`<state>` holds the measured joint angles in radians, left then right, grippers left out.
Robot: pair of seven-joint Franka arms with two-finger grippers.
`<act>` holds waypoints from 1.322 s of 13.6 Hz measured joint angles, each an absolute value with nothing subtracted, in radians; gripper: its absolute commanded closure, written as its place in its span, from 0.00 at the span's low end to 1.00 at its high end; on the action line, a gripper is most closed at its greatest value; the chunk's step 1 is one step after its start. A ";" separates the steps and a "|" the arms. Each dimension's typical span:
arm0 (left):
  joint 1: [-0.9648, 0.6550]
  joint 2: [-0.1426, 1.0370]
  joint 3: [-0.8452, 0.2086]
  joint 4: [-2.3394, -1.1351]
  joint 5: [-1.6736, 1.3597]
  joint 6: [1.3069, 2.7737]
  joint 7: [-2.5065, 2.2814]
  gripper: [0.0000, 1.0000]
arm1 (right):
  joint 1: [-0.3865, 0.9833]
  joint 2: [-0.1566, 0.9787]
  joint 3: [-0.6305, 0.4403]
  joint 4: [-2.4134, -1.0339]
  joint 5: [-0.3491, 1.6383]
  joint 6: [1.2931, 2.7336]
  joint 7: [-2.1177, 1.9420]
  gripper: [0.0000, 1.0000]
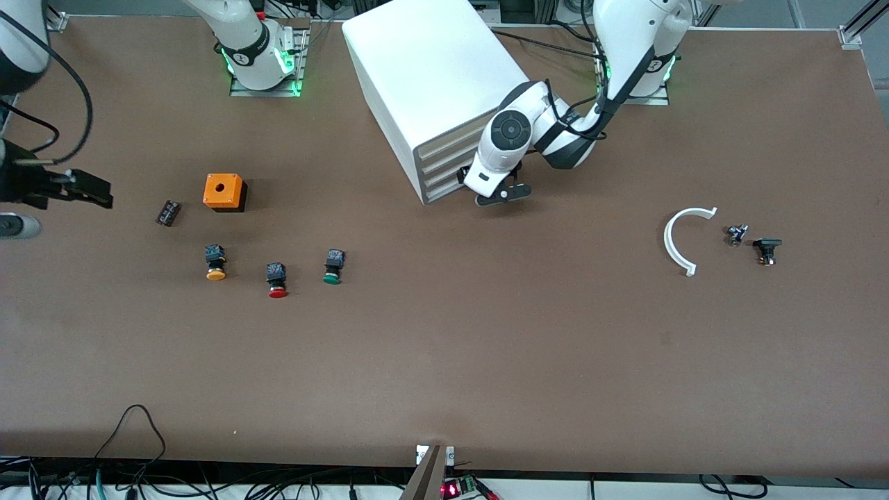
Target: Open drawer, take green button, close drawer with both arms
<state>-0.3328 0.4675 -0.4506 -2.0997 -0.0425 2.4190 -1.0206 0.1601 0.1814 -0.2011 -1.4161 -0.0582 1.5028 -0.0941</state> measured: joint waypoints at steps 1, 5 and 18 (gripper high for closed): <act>-0.298 0.440 -0.445 -2.093 -0.042 2.426 -1.021 0.00 | 0.161 0.142 -0.201 -1.459 -0.058 1.510 -0.094 0.00; -0.121 0.267 -0.427 -2.038 -0.042 2.419 -1.015 0.00 | 0.161 -0.006 -0.209 -1.642 -0.054 1.600 -0.074 0.00; 0.021 -0.001 -0.176 -1.613 -0.017 1.671 -0.463 0.00 | 0.140 0.006 -0.201 -1.649 -0.041 1.621 -0.040 0.00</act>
